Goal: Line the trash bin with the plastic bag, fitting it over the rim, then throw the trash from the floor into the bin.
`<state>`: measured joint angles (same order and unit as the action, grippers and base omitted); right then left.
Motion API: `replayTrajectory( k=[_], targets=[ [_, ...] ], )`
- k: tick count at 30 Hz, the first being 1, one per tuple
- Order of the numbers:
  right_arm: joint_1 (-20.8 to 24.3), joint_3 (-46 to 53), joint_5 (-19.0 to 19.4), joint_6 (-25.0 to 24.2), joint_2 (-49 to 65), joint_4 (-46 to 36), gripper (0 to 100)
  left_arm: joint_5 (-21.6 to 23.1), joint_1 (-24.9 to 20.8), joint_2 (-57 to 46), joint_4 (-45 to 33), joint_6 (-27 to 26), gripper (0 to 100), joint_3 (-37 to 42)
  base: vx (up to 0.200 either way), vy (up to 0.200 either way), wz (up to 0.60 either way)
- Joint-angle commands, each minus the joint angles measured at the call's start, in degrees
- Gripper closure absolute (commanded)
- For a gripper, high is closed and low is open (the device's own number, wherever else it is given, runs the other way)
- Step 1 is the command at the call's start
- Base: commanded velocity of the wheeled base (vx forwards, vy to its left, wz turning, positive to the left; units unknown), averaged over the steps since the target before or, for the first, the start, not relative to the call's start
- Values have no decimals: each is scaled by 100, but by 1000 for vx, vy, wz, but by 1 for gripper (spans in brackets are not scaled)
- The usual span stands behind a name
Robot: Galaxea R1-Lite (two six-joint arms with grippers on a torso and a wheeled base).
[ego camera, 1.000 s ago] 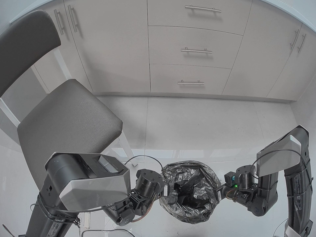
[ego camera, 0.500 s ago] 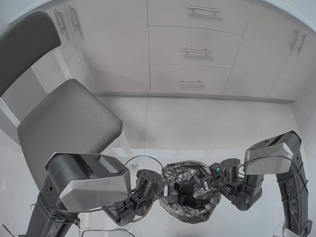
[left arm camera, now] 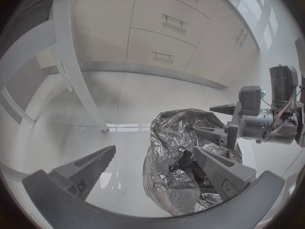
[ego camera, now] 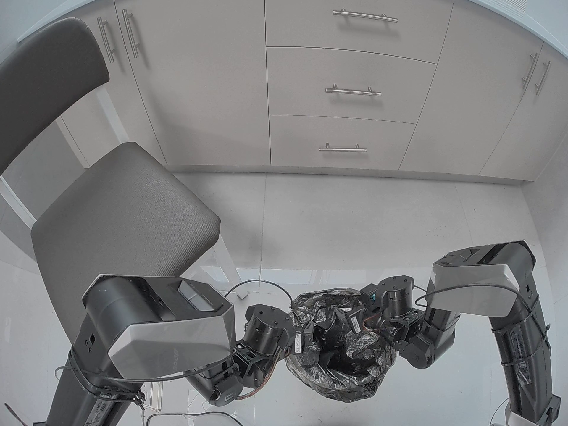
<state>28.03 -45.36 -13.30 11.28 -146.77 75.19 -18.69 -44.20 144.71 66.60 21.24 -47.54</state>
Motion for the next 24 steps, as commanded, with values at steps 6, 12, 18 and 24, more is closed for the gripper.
replayTrajectory(
  k=[6,12,18,24],
  targets=[
    [-60,-588,-6,-11,-264,-215,0,-3,-1,22,2,3,0,-1,0,0,0],
    [-69,-667,-6,-20,-299,-215,0,-3,-1,31,2,3,0,-9,0,0,0],
    [-78,-816,3,-20,-325,-259,0,-3,-1,31,2,3,0,-9,0,0,0],
    [-113,-922,3,-29,-334,-356,0,-3,-1,57,2,-14,0,-18,0,0,0]
  ],
)
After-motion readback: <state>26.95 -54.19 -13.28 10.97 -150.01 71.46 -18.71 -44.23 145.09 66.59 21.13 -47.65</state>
